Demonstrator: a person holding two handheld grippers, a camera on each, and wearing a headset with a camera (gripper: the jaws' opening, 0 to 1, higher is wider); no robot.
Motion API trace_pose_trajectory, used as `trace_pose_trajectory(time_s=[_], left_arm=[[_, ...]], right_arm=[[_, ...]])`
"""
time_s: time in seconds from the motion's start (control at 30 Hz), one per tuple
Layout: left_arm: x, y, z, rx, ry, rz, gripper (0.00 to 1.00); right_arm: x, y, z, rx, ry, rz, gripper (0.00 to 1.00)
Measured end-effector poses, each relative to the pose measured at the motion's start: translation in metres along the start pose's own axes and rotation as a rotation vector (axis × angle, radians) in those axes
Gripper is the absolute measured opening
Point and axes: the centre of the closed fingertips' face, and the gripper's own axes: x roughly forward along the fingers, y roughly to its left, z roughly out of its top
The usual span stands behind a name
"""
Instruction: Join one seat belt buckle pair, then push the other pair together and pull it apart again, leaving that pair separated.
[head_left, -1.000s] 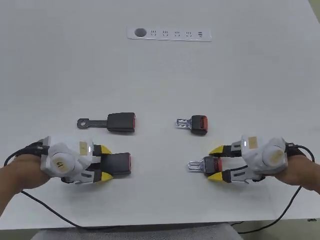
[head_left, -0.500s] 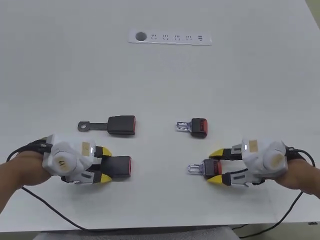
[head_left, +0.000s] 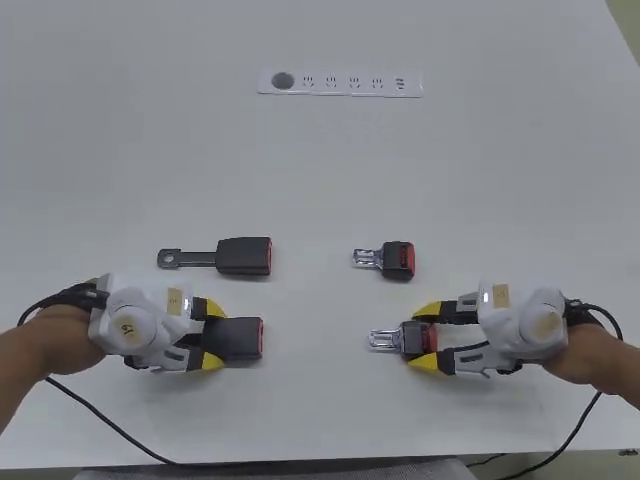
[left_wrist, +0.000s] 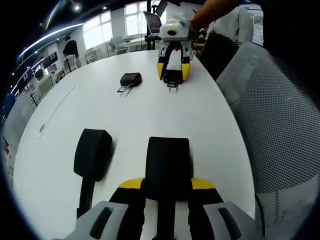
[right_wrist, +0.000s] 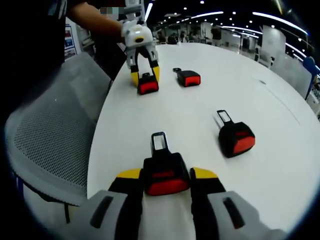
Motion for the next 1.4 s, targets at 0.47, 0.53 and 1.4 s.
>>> trace_pose_trajectory(time_s=[0.47,0.53,1.4], left_arm=[[0.000,-0.001,-0.001,0.007,0.013,-0.006,0.34],[0.000,-0.001,-0.001,0.007,0.014,-0.006,0.34],[-0.001,-0.001,-0.001,0.009,0.034,-0.014,0.34]], right_arm=[[0.015,0.002,0.017,-0.002,-0.043,0.011,0.37],[0.017,0.002,0.020,-0.005,-0.049,0.013,0.37],[0.049,0.008,0.055,-0.001,-0.129,0.022,0.37]])
